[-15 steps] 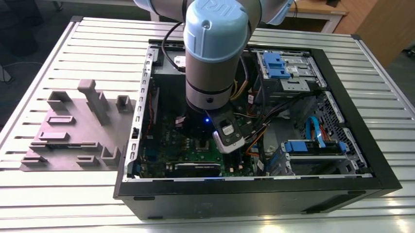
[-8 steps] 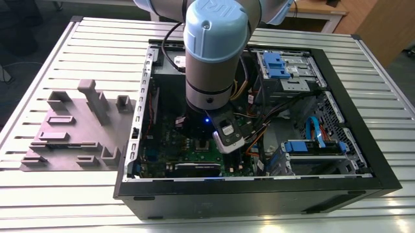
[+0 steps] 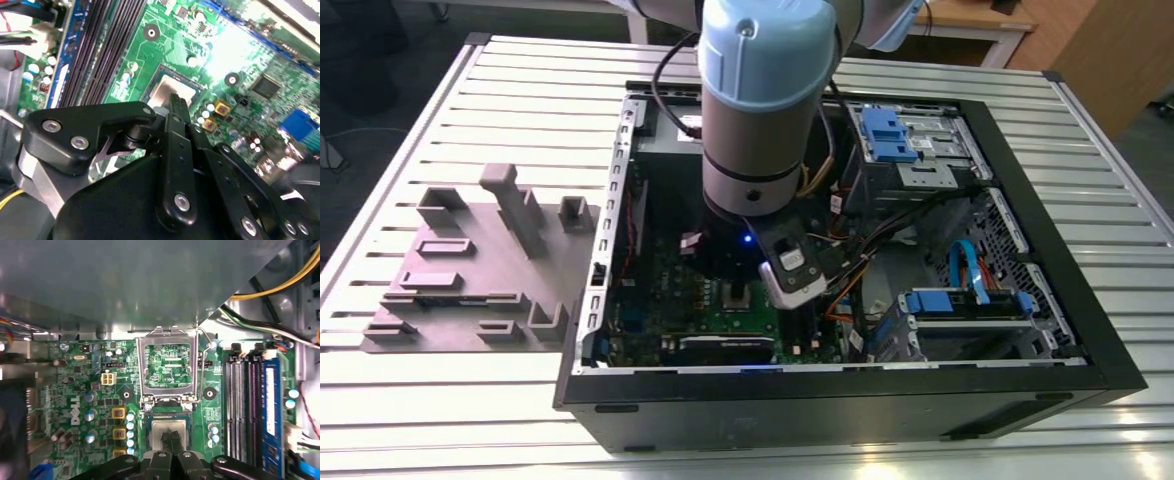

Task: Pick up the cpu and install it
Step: 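Place the cpu into insertion slot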

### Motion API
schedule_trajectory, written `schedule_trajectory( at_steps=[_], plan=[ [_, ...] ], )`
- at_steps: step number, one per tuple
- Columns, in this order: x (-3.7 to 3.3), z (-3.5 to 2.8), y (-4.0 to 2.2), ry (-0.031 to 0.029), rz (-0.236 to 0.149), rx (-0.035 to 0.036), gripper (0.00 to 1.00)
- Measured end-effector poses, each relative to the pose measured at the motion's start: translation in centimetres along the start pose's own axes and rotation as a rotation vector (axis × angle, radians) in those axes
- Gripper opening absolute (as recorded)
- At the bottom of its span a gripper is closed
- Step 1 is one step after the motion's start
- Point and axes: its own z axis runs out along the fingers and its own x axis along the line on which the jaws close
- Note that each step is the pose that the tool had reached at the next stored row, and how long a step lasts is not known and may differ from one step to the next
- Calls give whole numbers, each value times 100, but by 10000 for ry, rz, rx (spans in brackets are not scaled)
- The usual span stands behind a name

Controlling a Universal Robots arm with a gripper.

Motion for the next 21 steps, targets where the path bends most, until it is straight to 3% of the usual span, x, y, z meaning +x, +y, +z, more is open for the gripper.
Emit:
schedule_trajectory(
  at_steps=[4,21],
  plan=[
    [-2,-98,2,0,-1,2,10],
    [-2,-120,3,0,0,0,10]
  ],
)
